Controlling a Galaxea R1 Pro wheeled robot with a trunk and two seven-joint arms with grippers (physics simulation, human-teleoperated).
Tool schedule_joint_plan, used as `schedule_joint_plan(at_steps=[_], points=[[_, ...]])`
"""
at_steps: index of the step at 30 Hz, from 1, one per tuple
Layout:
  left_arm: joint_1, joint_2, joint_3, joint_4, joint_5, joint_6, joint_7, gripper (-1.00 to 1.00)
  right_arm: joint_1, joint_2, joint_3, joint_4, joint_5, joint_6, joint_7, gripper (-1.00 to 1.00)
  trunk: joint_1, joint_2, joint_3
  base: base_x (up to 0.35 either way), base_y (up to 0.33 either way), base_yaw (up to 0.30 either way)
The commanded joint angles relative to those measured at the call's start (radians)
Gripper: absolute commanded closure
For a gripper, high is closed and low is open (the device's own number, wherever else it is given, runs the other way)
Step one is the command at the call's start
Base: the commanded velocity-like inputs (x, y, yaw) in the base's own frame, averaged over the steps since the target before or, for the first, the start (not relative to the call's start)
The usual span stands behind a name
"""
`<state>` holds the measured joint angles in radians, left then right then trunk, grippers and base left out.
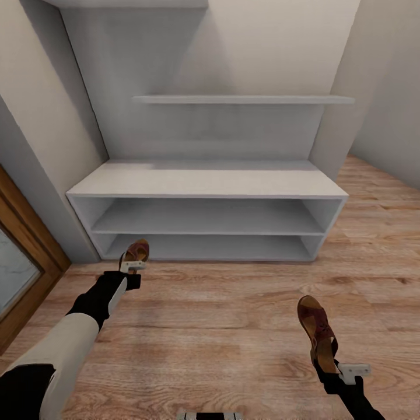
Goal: Pick up the two gym shoes and the two sandals from the corridor floor and place them onto the hallstand (shoe rack) in the corridor, making sure they are on the rack and not on the floor. Arrange them so the two gym shoes are next to each other and the two sandals are next to each other.
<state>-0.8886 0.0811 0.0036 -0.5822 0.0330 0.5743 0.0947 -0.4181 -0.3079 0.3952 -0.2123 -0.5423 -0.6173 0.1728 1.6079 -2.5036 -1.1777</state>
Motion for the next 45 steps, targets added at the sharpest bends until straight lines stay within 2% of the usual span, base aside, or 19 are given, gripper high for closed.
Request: schedule_joint_plan(at_steps=[1,4,13,15,17,20,22,23,24,25,26,27,28,33,34,39,41,45], points=[[-0.002,0.000,0.001,-0.008,0.001,0.007,0.002,1.00,-0.001,0.000,0.004,0.001,-0.011,-0.003,0.007,1.00,0.000,-0.001,-0.006,0.000,0.000,0.000],[-0.011,0.001,0.001,-0.035,0.001,0.021,0.002,1.00,-0.001,-0.001,0.004,0.001,-0.010,-0.003,0.007,1.00,0.002,-0.001,-0.022,0.000,0.000,0.000],[-0.018,0.002,0.000,-0.158,0.001,0.102,0.003,1.00,-0.001,-0.007,0.001,0.001,-0.011,-0.004,0.005,1.00,0.002,-0.001,-0.024,0.000,0.000,0.000],[-0.018,0.002,0.000,-0.170,0.001,0.110,0.003,1.00,-0.001,-0.030,-0.017,0.003,-0.017,-0.004,0.004,1.00,0.002,-0.001,-0.024,0.000,0.000,0.000],[-0.018,0.003,0.000,-0.175,0.001,0.113,0.003,1.00,-0.001,-0.053,-0.054,0.004,-0.034,-0.004,0.004,1.00,0.002,-0.001,-0.024,0.000,0.000,0.000],[-0.024,0.010,0.000,-0.179,0.001,0.115,0.003,1.00,-0.001,-0.095,-0.151,0.005,-0.078,-0.004,0.005,1.00,0.002,-0.001,-0.024,0.000,0.000,0.000],[-0.026,0.014,0.000,-0.180,0.001,0.116,0.003,1.00,-0.001,-0.114,-0.185,0.006,-0.087,-0.004,0.005,1.00,0.002,-0.001,-0.024,0.000,0.000,0.000],[-0.029,0.017,0.000,-0.181,0.001,0.116,0.003,1.00,-0.001,-0.149,-0.234,0.006,-0.097,-0.004,0.004,1.00,0.002,-0.001,-0.024,0.000,0.000,0.000],[-0.031,0.020,0.000,-0.183,0.001,0.117,0.003,1.00,-0.001,-0.218,-0.342,0.021,-0.105,-0.004,0.004,1.00,0.002,-0.001,-0.024,0.000,0.000,0.000],[-0.032,0.021,0.000,-0.184,0.001,0.117,0.003,1.00,-0.001,-0.231,-0.373,0.033,-0.105,-0.004,0.004,1.00,0.002,-0.001,-0.024,0.000,0.000,0.000],[-0.032,0.021,0.000,-0.184,0.001,0.117,0.003,1.00,-0.001,-0.237,-0.387,0.040,-0.106,-0.004,0.004,1.00,0.002,-0.001,-0.024,0.000,0.000,0.000],[-0.033,0.022,0.000,-0.185,0.001,0.117,0.003,1.00,-0.001,-0.271,-0.441,0.059,-0.106,-0.004,0.004,1.00,0.002,-0.001,-0.024,0.000,0.000,0.000],[-0.033,0.022,-0.001,-0.186,0.000,0.117,0.003,1.00,-0.001,-0.285,-0.454,0.064,-0.106,-0.004,0.004,1.00,0.002,-0.001,-0.024,0.000,0.000,0.000],[-0.033,0.021,-0.001,-0.186,0.001,0.117,0.003,1.00,-0.001,-0.327,-0.474,0.102,-0.107,-0.004,0.003,1.00,0.002,-0.001,-0.024,0.000,0.000,0.000],[-0.033,0.021,-0.001,-0.186,0.000,0.117,0.003,1.00,-0.001,-0.368,-0.478,0.139,-0.108,-0.005,-0.026,1.00,0.002,-0.001,-0.024,0.000,0.000,0.000],[-0.033,0.021,-0.001,-0.185,-0.007,0.117,0.003,1.00,-0.001,-0.388,-0.481,0.151,-0.108,-0.005,-0.054,1.00,0.002,-0.001,-0.024,0.000,0.000,0.000],[-0.033,0.018,0.000,-0.185,-0.039,0.117,0.003,1.00,-0.001,-0.394,-0.481,0.153,-0.108,-0.004,-0.061,1.00,0.002,-0.001,-0.024,0.037,0.000,0.000],[-0.032,0.012,0.001,-0.185,-0.080,0.117,0.002,1.00,-0.001,-0.397,-0.481,0.154,-0.108,-0.004,-0.063,1.00,0.002,-0.001,-0.024,0.174,0.000,0.000]])
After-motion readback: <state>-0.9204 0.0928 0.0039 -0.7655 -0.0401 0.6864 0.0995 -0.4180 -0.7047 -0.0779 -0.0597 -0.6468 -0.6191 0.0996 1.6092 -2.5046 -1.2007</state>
